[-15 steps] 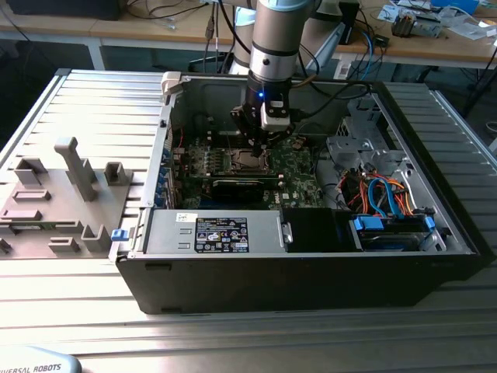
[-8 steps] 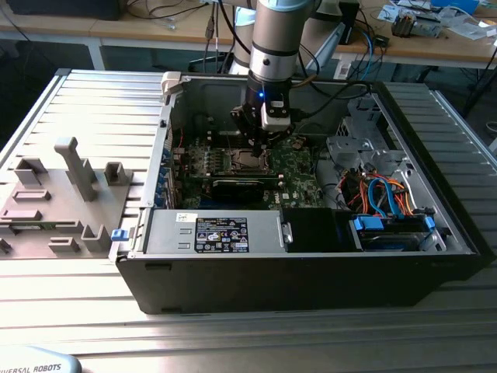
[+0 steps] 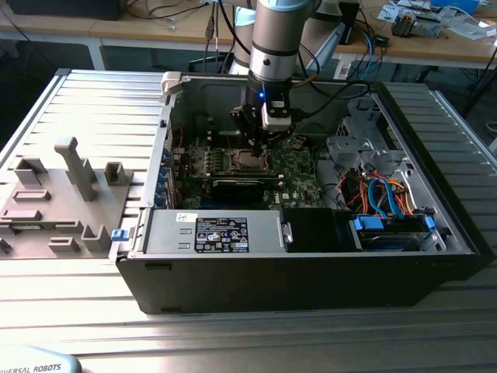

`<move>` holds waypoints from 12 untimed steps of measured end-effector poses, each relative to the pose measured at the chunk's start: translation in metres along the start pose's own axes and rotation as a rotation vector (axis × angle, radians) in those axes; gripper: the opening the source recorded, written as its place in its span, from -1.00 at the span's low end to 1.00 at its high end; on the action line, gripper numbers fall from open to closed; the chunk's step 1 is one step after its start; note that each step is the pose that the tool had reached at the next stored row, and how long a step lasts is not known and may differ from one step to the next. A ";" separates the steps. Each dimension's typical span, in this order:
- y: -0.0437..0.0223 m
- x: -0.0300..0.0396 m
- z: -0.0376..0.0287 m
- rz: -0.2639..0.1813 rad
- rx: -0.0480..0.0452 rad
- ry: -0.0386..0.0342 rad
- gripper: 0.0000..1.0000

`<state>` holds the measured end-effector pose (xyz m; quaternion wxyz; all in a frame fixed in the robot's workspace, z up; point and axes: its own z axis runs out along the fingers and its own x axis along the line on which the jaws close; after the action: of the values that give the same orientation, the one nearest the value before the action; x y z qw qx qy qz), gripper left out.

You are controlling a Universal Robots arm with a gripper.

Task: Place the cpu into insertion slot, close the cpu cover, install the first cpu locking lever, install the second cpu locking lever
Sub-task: 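Install the first cpu locking lever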

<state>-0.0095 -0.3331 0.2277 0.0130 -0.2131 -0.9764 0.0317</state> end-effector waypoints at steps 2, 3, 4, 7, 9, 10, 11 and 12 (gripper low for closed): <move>0.0000 0.0000 0.0000 -0.003 0.0000 -0.0001 -0.79; 0.0000 0.0000 0.0000 -0.004 0.0000 -0.0003 -0.79; 0.0000 0.0000 0.0000 -0.007 0.0000 -0.0004 -0.79; 0.0000 0.0000 0.0000 -0.011 0.0001 -0.0007 -0.79; 0.0000 0.0000 0.0000 -0.014 0.0001 -0.0009 -0.79; 0.0000 0.0000 0.0000 -0.015 0.0002 -0.0010 -0.79; 0.0000 0.0000 0.0000 -0.017 0.0002 -0.0011 -0.79; 0.0000 0.0000 0.0000 -0.019 0.0002 -0.0013 -0.79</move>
<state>-0.0095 -0.3331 0.2277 0.0127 -0.2040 -0.9784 0.0318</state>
